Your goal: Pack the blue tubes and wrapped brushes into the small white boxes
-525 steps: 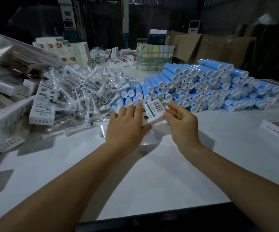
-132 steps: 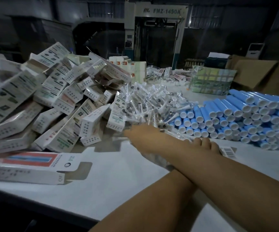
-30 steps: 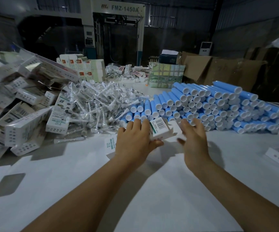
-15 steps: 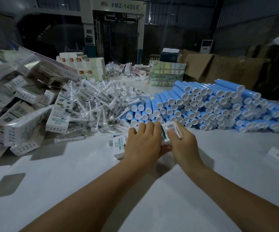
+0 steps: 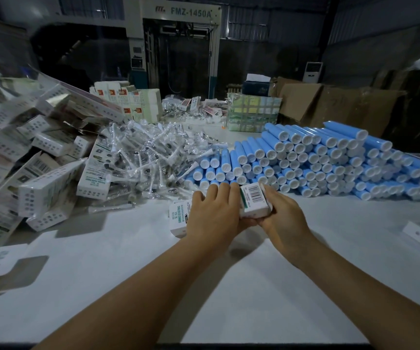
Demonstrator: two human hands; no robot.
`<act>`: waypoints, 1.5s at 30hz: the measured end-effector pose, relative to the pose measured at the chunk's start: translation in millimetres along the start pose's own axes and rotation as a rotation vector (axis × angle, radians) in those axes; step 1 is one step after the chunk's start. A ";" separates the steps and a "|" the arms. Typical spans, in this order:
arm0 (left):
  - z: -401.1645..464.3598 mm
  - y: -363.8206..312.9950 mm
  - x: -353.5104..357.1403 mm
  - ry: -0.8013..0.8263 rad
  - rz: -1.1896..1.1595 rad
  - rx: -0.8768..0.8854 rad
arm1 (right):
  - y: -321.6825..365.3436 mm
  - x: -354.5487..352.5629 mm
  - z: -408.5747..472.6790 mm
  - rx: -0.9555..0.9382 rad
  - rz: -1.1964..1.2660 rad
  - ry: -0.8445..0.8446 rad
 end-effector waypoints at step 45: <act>-6.0 -12.7 -6.8 -0.195 0.091 0.131 | -9.2 -4.3 0.2 -0.207 -0.228 -0.265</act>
Point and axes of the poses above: each hand's wrist, its own z-axis towards the middle knuckle, its own x-axis out of the palm, y = z × x, the point moved 2 cm from there along z, towards the middle knuckle, and after that the axes turned 6 degrees about -y, right-handed, at the moved point
